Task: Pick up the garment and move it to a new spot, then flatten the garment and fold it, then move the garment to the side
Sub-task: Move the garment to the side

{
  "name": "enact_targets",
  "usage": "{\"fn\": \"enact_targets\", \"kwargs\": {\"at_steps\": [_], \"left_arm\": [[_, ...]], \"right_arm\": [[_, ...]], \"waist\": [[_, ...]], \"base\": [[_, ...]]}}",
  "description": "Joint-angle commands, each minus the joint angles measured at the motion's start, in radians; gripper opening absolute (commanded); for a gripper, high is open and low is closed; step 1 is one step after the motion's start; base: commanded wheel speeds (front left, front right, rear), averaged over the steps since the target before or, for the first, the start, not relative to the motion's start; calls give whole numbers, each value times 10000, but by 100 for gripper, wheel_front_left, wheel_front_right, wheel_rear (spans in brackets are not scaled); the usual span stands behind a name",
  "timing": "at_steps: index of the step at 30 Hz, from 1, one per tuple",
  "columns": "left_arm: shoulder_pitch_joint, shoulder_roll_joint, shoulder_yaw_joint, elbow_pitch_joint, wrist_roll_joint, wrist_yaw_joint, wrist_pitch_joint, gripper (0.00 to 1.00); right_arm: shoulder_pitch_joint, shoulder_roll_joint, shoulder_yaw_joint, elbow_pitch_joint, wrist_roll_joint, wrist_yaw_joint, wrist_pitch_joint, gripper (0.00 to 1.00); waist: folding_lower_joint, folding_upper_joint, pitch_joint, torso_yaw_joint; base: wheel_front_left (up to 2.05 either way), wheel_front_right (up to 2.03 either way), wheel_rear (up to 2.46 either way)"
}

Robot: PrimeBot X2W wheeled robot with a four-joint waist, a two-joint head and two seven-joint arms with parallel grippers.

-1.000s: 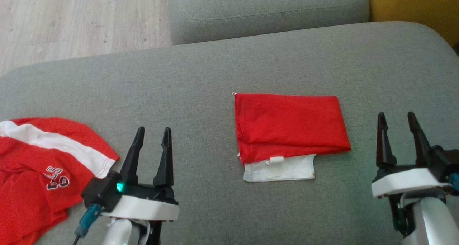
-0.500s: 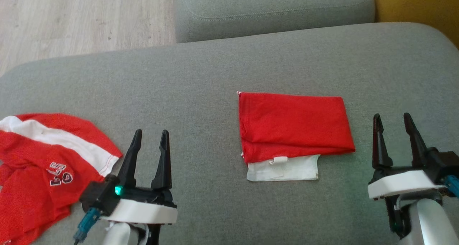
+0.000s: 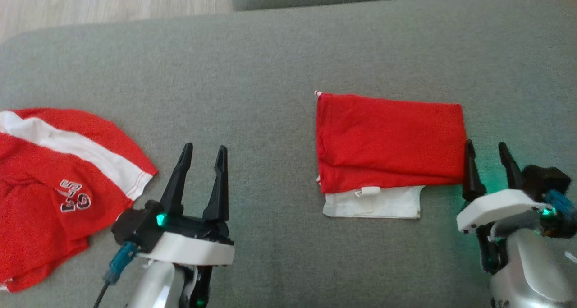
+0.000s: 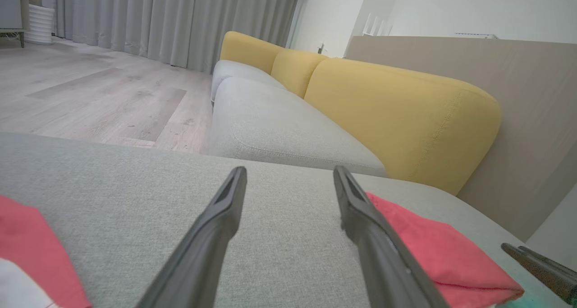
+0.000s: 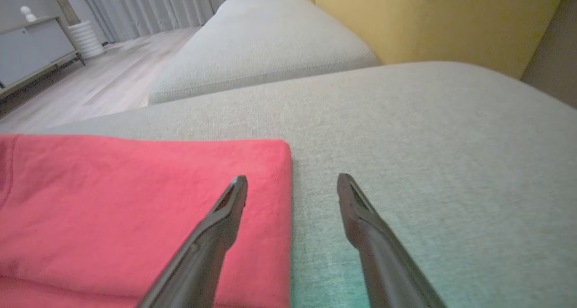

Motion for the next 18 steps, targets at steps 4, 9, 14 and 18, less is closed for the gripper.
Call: {"fn": "enact_targets", "kwargs": {"at_steps": [4, 9, 14, 18], "left_arm": [[-542, -8, 168, -256, 12, -56, -93, 100], [-690, -10, 87, -221, -5, -56, -93, 100], [-700, -11, 170, -103, -15, -56, -93, 100], [-622, -12, 199, -58, -30, -56, -93, 100]], "right_arm": [[-590, 86, 284, 633, -41, -9, 40, 100], [-1043, 107, 537, 1887, 248, -9, 165, 100], [-1482, 110, 1016, 2960, 421, -9, -53, 0], [-1730, 15, 933, 3006, 91, -9, -329, 0]], "waist": [[-1, 0, 456, 286], [-1, 0, 610, 415], [-1, 0, 433, 348], [-1, 0, 214, 196]], "base": [[0, 0, 0], [0, 0, 0], [0, 0, 0], [0, 0, 0]]}}
